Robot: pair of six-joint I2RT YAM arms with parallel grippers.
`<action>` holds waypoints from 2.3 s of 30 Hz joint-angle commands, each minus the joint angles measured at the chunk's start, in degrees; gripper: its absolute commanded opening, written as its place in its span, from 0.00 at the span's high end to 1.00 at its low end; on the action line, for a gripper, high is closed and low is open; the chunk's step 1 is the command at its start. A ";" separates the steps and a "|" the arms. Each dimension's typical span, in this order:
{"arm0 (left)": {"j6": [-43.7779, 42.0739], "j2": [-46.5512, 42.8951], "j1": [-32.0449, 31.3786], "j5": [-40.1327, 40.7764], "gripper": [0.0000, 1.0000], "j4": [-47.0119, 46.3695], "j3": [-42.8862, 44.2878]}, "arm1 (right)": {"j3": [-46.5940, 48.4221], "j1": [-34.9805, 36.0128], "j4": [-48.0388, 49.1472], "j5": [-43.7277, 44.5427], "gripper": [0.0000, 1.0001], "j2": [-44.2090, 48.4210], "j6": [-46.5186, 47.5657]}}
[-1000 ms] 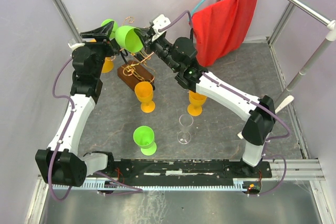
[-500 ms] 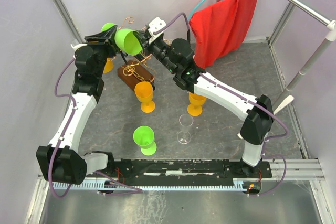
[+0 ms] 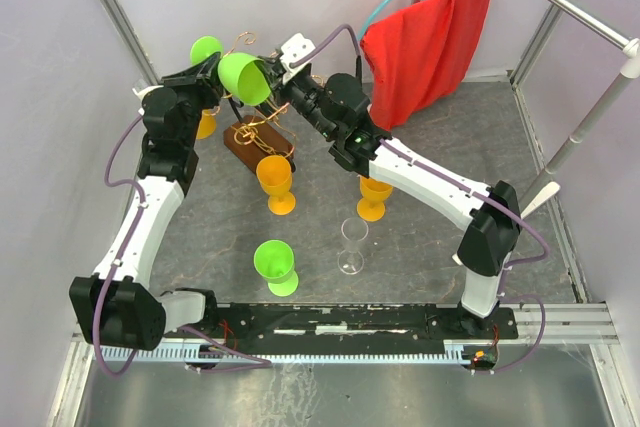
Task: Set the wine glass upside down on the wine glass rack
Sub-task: Turn the wine glass upside down at the wine rack.
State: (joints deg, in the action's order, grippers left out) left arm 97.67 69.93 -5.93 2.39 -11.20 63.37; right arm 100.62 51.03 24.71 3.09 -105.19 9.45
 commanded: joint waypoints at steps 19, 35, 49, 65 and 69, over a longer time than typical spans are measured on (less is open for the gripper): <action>-8.00 8.71 9.38 -7.39 0.97 -16.99 7.52 | -9.37 1.01 -18.23 5.94 0.38 16.99 3.90; -68.06 -9.33 17.36 -16.01 0.97 -2.83 2.93 | -6.11 -1.52 -40.81 9.82 0.10 20.13 7.71; -79.17 -25.03 17.35 -15.14 0.97 -16.16 -25.64 | -4.66 -5.54 -42.06 7.89 0.09 19.95 4.82; -79.21 -22.24 17.11 -10.88 0.97 -38.63 -39.50 | -5.80 -7.17 -40.02 6.72 0.08 18.19 3.93; -79.46 -18.81 16.56 -11.78 0.97 -41.18 -39.84 | -5.78 -7.17 -39.85 6.84 0.08 17.89 3.48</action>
State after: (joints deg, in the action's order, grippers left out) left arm 20.91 48.82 11.22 -9.39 -44.45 23.81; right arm 93.76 44.12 -17.67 10.15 -87.35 13.98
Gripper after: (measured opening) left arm 0.199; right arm 0.918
